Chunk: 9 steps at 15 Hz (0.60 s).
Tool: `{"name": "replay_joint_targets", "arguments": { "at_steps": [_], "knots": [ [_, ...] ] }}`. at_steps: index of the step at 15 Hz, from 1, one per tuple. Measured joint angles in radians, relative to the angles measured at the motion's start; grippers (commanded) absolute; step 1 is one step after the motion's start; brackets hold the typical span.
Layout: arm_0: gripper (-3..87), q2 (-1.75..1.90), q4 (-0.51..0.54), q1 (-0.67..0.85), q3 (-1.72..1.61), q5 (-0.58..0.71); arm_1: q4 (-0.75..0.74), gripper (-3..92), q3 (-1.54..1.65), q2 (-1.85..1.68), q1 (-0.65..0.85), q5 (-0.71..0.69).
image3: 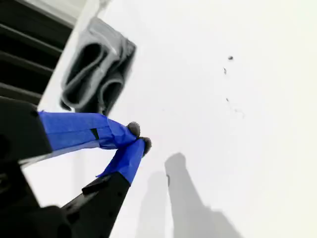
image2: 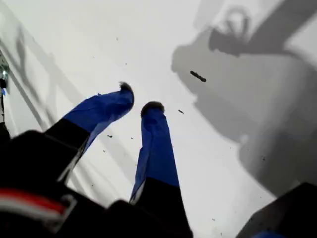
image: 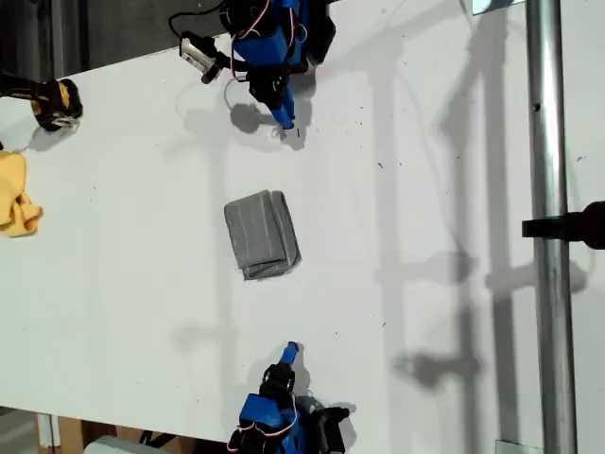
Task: Grasp corners of a towel and fold twice.
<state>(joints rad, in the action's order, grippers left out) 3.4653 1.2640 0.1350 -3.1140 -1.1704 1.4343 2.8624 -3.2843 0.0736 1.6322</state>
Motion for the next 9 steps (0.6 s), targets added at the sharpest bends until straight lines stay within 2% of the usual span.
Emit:
{"name": "replay_joint_targets", "arguments": {
  "at_steps": [2, 9],
  "knots": [
    [-1.1, 0.002, 0.018, -0.002, 0.0, 0.179, 0.018, 12.2, -0.002, -0.002, 0.006, -0.086],
    [-1.2, 0.002, 0.018, -0.003, 0.0, 0.213, 0.025, 12.2, -0.002, -0.002, 0.005, -0.114]
  ]
}}
